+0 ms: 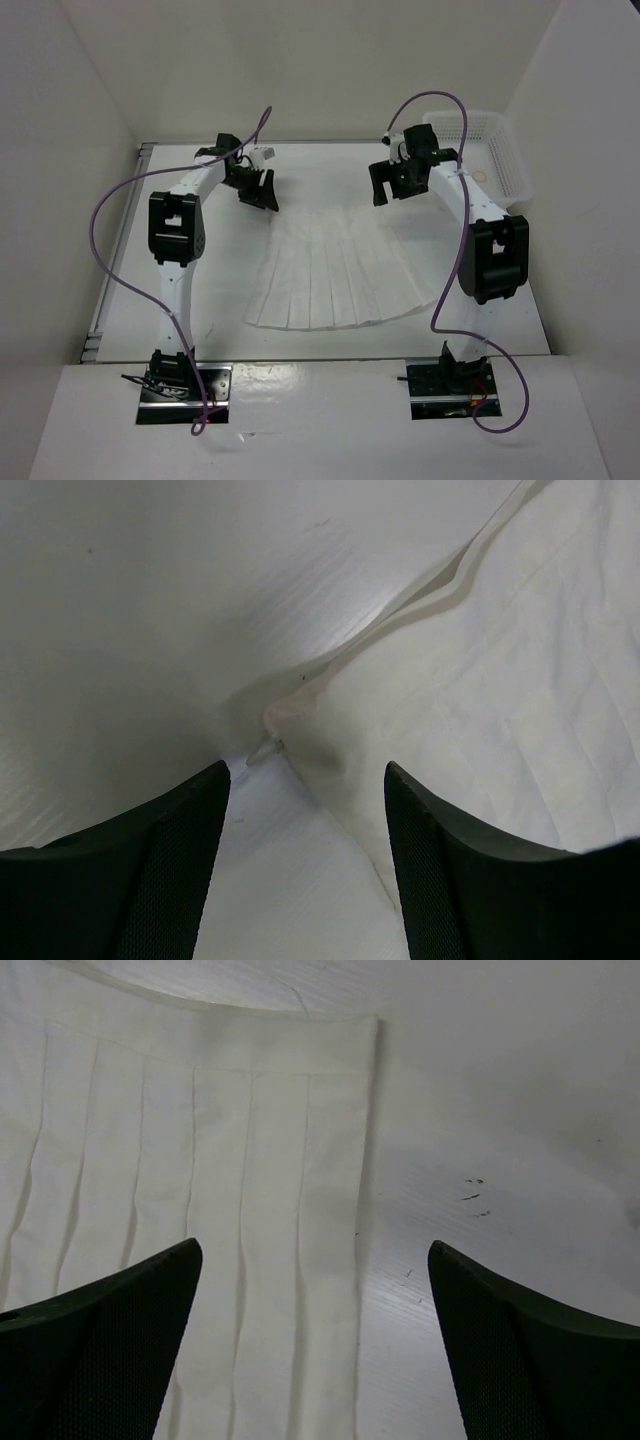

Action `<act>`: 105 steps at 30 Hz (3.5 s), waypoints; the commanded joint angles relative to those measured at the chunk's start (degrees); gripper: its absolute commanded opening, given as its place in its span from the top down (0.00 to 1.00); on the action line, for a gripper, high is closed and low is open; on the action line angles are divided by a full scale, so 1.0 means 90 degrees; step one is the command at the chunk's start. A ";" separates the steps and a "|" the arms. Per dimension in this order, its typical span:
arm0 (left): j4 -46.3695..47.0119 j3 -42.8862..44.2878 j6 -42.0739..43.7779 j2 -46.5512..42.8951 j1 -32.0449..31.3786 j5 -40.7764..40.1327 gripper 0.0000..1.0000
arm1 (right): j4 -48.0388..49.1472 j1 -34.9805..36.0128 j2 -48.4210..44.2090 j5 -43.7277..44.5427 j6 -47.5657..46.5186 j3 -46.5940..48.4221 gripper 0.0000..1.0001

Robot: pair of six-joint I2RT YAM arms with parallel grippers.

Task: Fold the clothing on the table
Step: Fold the skirt

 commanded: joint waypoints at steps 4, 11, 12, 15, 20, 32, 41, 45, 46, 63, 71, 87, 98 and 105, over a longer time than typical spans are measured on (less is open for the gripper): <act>-0.0232 0.0583 0.0221 0.0421 -0.0080 0.0401 0.31 | -0.0003 0.0032 0.0047 -0.0081 -0.0014 0.0377 0.02; -0.0485 0.0827 0.0279 0.0607 -0.0138 0.0529 0.45 | -0.0003 0.0032 0.0106 -0.0023 -0.0014 0.0436 0.02; -0.0486 0.0769 0.0279 0.0607 -0.0206 0.0529 0.47 | -0.0003 0.0032 0.0106 -0.0023 -0.0014 0.0494 0.02; -0.0486 0.0690 0.0348 0.0549 -0.0207 0.0529 0.54 | -0.0003 0.0032 0.0174 -0.0023 -0.0014 0.0553 0.02; -0.0486 0.0690 0.0348 0.0607 -0.0207 0.0646 0.65 | -0.0062 0.0032 0.0378 -0.0081 -0.0014 0.0622 0.02; -0.0545 0.1012 0.0289 0.0666 -0.0207 0.0276 0.75 | 0.0075 -0.0377 0.1286 -0.0920 -0.0130 0.0972 0.16; -0.0603 0.1129 0.0348 0.0607 -0.0265 -0.0037 0.75 | -0.0071 -0.0837 0.2059 -0.1322 -0.0199 0.1675 0.43; -0.0750 0.1461 0.0406 0.0734 -0.0265 -0.0096 0.75 | -0.0217 -0.0895 0.2507 -0.1488 -0.0258 0.2017 0.47; -0.0827 0.1529 0.0406 0.0792 -0.0265 -0.0096 0.75 | -0.0276 -0.0896 0.2576 -0.1584 -0.0258 0.2144 0.47; -0.1043 0.1774 0.0533 0.0969 -0.0383 -0.0213 0.75 | -0.0911 -0.0896 0.3748 -0.2268 -0.0434 0.3454 0.53; -0.1160 0.1901 0.0592 0.1096 -0.0383 -0.0213 0.75 | -0.1165 -0.0720 0.4148 -0.2464 -0.0492 0.3932 0.53; -0.1939 0.3101 0.0709 0.1720 -0.0441 -0.0272 0.75 | -0.1351 -0.0662 0.4393 -0.2611 -0.0609 0.4127 0.84; -0.2185 0.3649 0.0894 0.1643 -0.0500 -0.0155 1.00 | -0.1351 -0.0662 0.4276 -0.2407 -0.0609 0.4273 1.00; -0.2244 0.3590 0.0953 0.1028 -0.0500 -0.0438 1.00 | -0.1409 -0.0486 0.3681 -0.1928 -0.0482 0.4605 1.00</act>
